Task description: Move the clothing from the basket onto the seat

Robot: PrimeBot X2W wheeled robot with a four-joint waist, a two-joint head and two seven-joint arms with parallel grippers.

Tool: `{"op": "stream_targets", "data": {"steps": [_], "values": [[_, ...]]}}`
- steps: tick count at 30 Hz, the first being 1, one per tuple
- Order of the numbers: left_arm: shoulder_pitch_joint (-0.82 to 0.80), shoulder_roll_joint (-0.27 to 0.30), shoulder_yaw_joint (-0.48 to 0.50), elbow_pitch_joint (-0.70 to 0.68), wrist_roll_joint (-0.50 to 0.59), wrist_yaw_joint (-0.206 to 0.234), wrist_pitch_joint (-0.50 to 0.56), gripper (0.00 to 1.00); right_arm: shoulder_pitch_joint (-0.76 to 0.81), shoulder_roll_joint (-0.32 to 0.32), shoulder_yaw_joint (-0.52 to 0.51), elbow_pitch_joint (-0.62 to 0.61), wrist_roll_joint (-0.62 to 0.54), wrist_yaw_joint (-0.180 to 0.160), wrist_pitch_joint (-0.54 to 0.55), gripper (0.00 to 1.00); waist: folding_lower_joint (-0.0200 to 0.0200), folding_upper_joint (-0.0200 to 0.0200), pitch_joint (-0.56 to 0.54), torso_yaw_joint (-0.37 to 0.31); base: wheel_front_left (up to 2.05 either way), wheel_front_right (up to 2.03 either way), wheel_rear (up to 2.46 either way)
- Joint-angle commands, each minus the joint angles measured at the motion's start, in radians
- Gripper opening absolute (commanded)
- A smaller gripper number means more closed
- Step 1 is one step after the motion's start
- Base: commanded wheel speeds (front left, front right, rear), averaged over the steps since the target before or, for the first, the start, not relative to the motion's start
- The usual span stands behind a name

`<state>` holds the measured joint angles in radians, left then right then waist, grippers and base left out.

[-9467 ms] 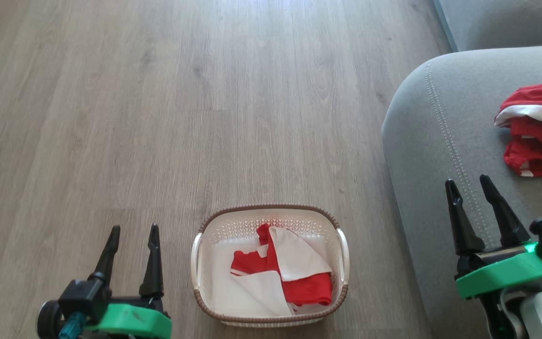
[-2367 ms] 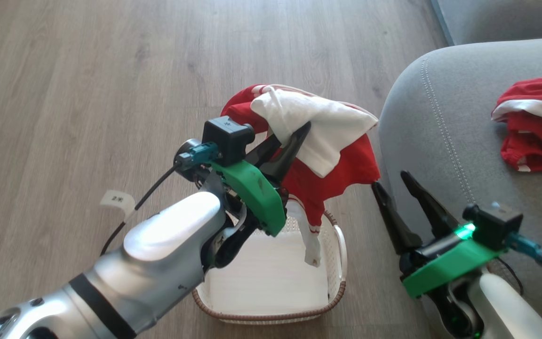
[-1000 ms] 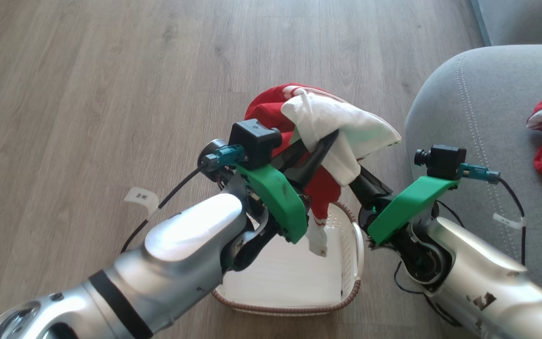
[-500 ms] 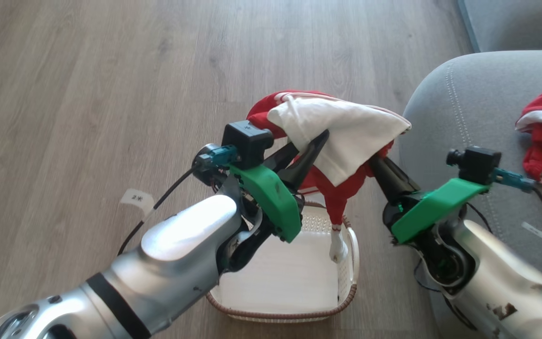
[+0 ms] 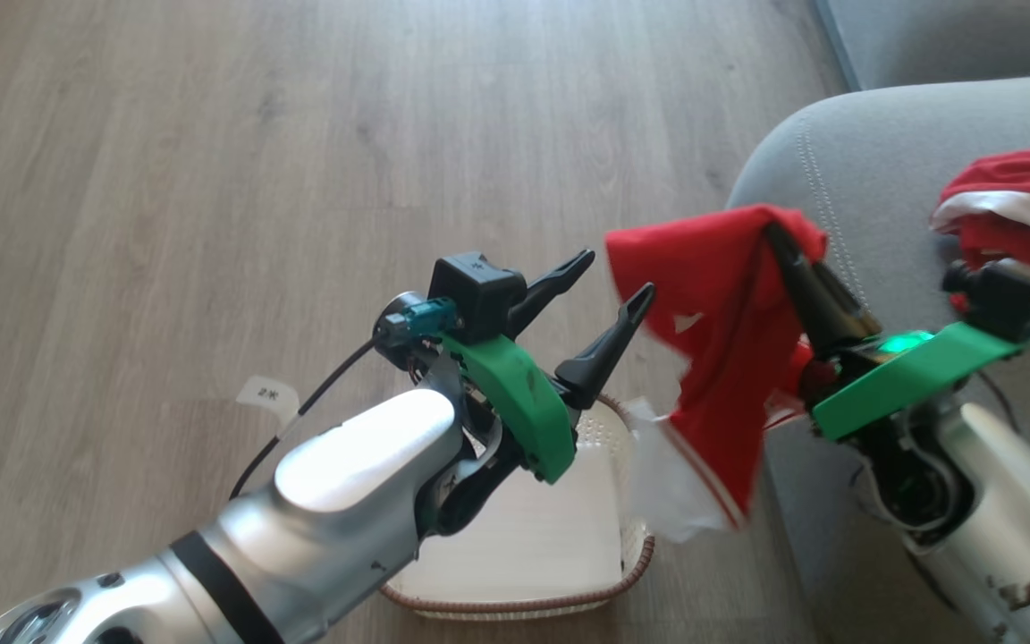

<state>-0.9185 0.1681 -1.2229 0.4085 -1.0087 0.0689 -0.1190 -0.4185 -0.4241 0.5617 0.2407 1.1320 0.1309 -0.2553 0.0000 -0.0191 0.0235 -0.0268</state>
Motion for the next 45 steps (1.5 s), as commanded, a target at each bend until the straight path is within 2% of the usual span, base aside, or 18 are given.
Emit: {"op": "stream_targets", "data": {"steps": [1, 14, 22, 29, 37, 45], "values": [[-0.024, 0.013, 0.025, -0.019, 0.016, -0.006, -0.016, 1.00, -0.010, -0.027, -0.022, -0.056, -0.026, 0.000, -0.006, 0.00, 0.0000, 0.0000, 0.001, -0.019, 0.00, 0.00, 0.00], [-0.016, 0.009, -0.004, -0.028, 0.054, -0.028, -0.046, 1.00, -0.001, -0.126, -0.174, -0.221, -0.139, 0.000, -0.006, 0.00, 0.0000, 0.0000, 0.019, -0.171, 0.00, 0.00, 0.00], [-0.020, 0.007, -0.012, -0.027, 0.072, -0.038, -0.056, 1.00, 0.031, -0.159, -0.247, -0.304, -0.186, 0.000, -0.006, 0.00, 0.0000, 0.0000, 0.030, -0.269, 0.00, 0.00, 0.00], [-0.025, 0.004, -0.016, -0.011, 0.076, -0.048, -0.055, 1.00, 0.068, -0.160, -0.298, -0.361, -0.213, 0.000, -0.006, 0.00, 0.0000, 0.0000, 0.049, -0.348, 0.00, 0.00, 0.00], [-0.022, 0.002, -0.024, 0.017, 0.084, -0.057, -0.051, 1.00, 0.061, -0.154, -0.316, -0.385, -0.194, 0.000, -0.006, 0.00, 0.0000, 0.0000, 0.069, -0.385, 0.00, 0.00, 0.00], [-0.039, -0.002, -0.022, 0.031, 0.096, -0.051, -0.061, 1.00, -0.076, -0.203, -0.265, -0.362, -0.106, 0.000, -0.006, 0.00, 0.0000, 0.0000, 0.111, -0.377, 0.00, 0.00, 0.00]]}}
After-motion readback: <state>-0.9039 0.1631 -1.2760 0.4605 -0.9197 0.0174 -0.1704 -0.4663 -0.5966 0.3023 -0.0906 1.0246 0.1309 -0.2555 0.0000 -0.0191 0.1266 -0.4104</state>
